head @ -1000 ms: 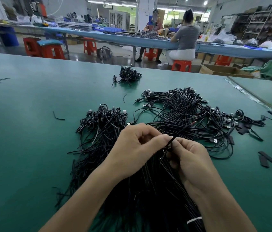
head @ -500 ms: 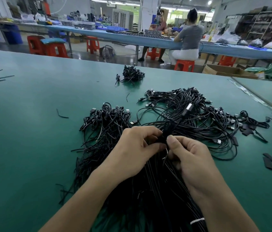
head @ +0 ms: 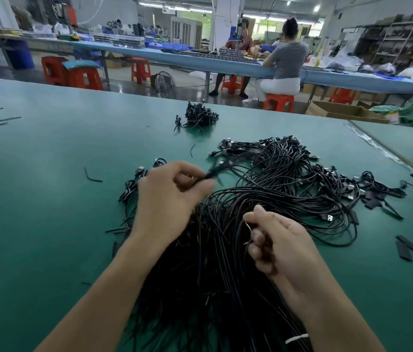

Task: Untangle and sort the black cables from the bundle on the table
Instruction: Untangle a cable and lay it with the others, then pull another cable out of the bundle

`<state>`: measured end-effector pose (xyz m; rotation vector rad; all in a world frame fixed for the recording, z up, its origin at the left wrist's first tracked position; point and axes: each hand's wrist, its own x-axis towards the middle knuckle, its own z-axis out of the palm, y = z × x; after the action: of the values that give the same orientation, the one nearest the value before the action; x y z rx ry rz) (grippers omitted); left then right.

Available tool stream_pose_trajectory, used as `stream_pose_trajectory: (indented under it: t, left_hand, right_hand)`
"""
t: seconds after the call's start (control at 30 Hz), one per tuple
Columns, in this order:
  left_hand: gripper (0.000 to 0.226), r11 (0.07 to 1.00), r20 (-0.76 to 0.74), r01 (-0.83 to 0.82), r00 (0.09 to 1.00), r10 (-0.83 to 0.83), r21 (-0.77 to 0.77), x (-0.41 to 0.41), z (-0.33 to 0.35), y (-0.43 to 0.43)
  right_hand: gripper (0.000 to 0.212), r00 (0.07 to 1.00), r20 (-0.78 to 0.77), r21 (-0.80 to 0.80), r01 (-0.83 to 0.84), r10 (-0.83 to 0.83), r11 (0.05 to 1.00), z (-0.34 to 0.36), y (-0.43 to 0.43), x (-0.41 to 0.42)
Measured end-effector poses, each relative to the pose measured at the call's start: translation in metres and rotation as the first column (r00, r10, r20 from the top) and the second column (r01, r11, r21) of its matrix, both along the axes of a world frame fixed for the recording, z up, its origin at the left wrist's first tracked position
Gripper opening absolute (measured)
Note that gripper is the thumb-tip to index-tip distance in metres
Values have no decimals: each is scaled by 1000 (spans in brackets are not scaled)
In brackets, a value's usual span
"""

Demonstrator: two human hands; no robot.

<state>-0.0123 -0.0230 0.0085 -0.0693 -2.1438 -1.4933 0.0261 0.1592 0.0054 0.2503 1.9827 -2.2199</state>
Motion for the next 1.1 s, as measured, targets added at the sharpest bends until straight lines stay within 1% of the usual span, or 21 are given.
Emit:
stream_pose_trajectory:
  t: [0.03, 0.07, 0.1, 0.17, 0.23, 0.27, 0.33, 0.4, 0.43, 0.5, 0.53, 0.6, 0.63, 0.67, 0.7, 0.73, 0.77, 0.83, 0.9, 1.0, 1.1]
  left_hand:
    - [15, 994, 31, -52, 998, 50, 93, -5, -2, -5]
    - [15, 978, 56, -108, 993, 99, 178, -10, -5, -10]
    - [14, 954, 78, -157, 987, 142, 256, -14, -7, -14]
    - [14, 894, 108, -228, 973, 202, 385, -22, -11, -20]
    - [17, 858, 113, -304, 953, 283, 414, -30, -15, -24]
    - [20, 861, 115, -354, 935, 336, 366, -34, -16, -27]
    - [24, 881, 120, -436, 900, 420, 186, -41, -20, -30]
    - [17, 902, 164, -431, 888, 430, -36, -43, -23, -31]
    - [17, 907, 214, -392, 883, 418, -154, -42, -24, -28]
    - [39, 873, 296, -314, 852, 432, -373, -36, -24, -18]
    - [46, 836, 262, -319, 847, 463, -447, -31, -23, -12]
    - [42, 755, 28, -391, 880, 475, -526, -19, -19, -1]
    - [33, 729, -87, -413, 893, 441, -545, -15, -17, 5]
    - [23, 715, -152, -410, 905, 398, -567, -12, -15, 9]
    - [14, 712, -148, -370, 923, 356, -597, -9, -12, 12]
    - [12, 705, -76, -300, 941, 331, -643, -9, -10, 15]
    - [19, 674, 27, -218, 942, 334, -705, -10, -10, 17]
    - [38, 568, 216, -53, 893, 395, -821, -12, -14, 20]
    - [43, 519, 266, 5, 863, 429, -854, -14, -18, 20]
    - [32, 524, 203, -44, 891, 405, -851, -16, -22, 21]
    - [23, 650, 191, -111, 907, 376, -752, -17, -21, 25]
  right_hand:
    - [19, 997, -78, 198, 25, -10, 980, -2, 3, 0]
    - [18, 988, -155, 397, 66, -4, 916, -5, 5, -1]
    - [17, 976, -218, 557, 109, 19, 824, -9, 8, -1]
    - [13, 965, -248, 742, 131, 87, 658, -15, 9, 1]
    - [11, 971, -191, 824, 79, 144, 561, -21, 5, 4]
    - [14, 973, -163, 852, 55, 164, 521, -23, 2, 6]
    - [23, 970, -149, 900, 53, 191, 433, -24, -5, 10]
    - [31, 961, -168, 934, 85, 219, 346, -25, -11, 13]
    - [32, 957, -175, 944, 96, 232, 315, -25, -13, 14]
    - [30, 954, -178, 950, 102, 240, 296, -25, -15, 15]
    - [27, 954, -181, 948, 104, 241, 299, -24, -15, 15]
    - [21, 952, -189, 948, 113, 242, 298, -24, -14, 15]
    - [19, 951, -191, 949, 115, 242, 295, -24, -13, 14]
    - [18, 951, -191, 949, 116, 243, 294, -25, -13, 14]
    - [17, 951, -191, 948, 115, 243, 296, -25, -13, 13]
    - [17, 951, -189, 948, 111, 243, 300, -25, -12, 13]
    - [17, 952, -187, 946, 108, 243, 304, -25, -12, 13]
    - [18, 953, -185, 942, 103, 238, 318, -24, -10, 13]
    - [18, 955, -185, 936, 100, 230, 337, -24, -10, 12]
    - [19, 957, -182, 930, 92, 227, 355, -25, -10, 12]
    - [20, 962, -170, 925, 81, 213, 372, -26, -9, 11]
